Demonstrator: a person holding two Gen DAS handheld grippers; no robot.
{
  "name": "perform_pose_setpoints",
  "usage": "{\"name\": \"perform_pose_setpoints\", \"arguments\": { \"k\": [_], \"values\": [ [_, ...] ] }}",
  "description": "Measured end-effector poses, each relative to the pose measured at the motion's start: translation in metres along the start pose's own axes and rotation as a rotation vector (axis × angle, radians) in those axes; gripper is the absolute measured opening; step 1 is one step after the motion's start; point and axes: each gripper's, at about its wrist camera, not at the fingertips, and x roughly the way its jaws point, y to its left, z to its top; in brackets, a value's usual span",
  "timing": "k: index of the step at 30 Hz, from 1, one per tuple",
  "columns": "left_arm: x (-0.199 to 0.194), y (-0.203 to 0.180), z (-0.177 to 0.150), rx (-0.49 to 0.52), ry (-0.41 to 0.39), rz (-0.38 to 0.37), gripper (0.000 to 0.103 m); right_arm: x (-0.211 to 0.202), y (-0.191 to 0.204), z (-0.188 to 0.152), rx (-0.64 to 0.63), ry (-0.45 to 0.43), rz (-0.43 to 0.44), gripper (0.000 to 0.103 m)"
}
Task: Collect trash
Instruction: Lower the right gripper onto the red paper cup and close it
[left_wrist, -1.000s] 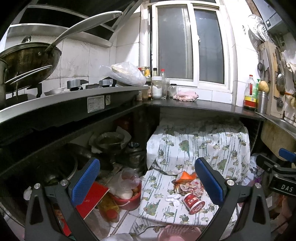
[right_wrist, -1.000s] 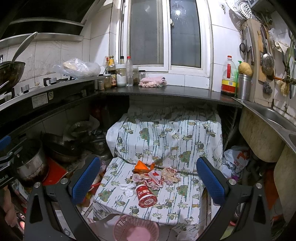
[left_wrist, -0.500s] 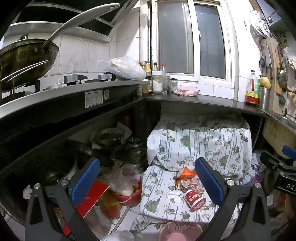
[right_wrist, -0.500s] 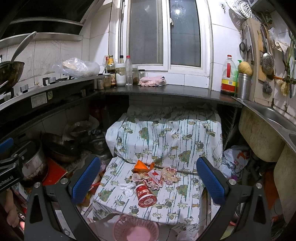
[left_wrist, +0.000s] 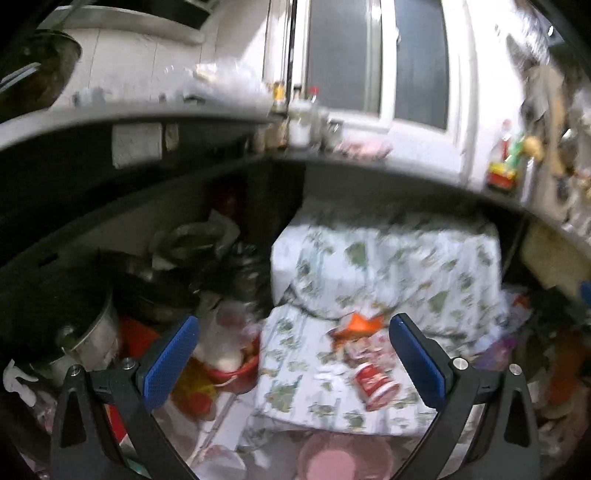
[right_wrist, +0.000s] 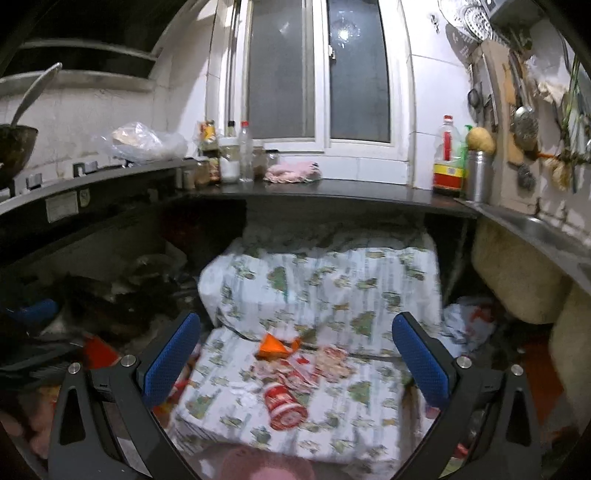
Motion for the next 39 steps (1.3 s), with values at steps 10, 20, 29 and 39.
{"name": "perform_pose_setpoints", "arguments": {
  "k": [10,20,29,39],
  "values": [
    [0.088,-0.042,-0.029,0.066,0.108,-0.074,0.103,0.087,-0.018,0.001,-0.083,0.072,-0.037,0.103],
    [0.210,-0.075,-0.057,0.228,0.331,-0.093,0.100,0.204,-0.058,-0.062,-0.035,0.278,0.033,0.092],
    [0.278,-0.075,-0.094,0.204,0.520,-0.158,0.083,0.304,-0.059,-0.143,0.053,0.569,0.157,0.081],
    [0.303,-0.065,-0.101,0.233,0.516,-0.077,0.084,0.365,-0.006,-0.211,-0.037,0.842,0.254,0.078]
  ]
}}
